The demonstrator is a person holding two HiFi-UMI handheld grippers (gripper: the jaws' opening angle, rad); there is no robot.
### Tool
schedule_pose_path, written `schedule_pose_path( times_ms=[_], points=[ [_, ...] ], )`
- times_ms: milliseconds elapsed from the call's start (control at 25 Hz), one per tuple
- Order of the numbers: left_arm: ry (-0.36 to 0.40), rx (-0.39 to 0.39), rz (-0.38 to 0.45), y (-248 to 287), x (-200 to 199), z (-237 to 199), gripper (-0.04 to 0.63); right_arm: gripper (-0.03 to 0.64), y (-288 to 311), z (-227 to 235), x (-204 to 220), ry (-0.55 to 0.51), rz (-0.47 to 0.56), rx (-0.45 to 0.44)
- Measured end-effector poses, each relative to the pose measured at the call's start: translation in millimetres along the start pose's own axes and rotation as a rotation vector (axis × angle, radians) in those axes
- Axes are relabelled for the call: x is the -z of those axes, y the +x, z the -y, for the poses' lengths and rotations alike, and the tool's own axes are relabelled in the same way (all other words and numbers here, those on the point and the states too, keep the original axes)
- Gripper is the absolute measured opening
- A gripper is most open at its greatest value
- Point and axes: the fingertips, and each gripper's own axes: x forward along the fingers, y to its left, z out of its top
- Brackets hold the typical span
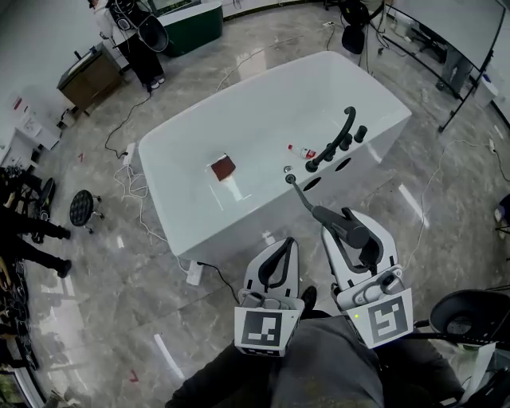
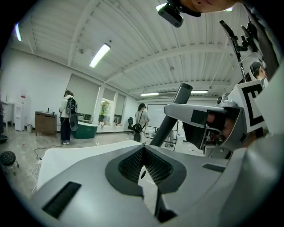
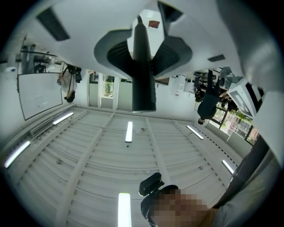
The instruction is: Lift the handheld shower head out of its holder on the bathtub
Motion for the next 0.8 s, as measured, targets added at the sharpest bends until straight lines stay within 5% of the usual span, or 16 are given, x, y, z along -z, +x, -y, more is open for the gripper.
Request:
schedule_pose_path(
  times_ms=[360, 800],
  points=[
    [-0.007, 0.036, 0.005, -46.5, 5.8, -12.9, 0.003, 0.138, -22.2, -41.8, -19.9, -0.017, 0.032, 0.065],
    [0.025, 0.080, 0.015, -56.1, 6.3, 38.4, 0.003, 0.139, -87.1, -32.9, -23.4, -0.005, 0.032, 0.113]
  ],
)
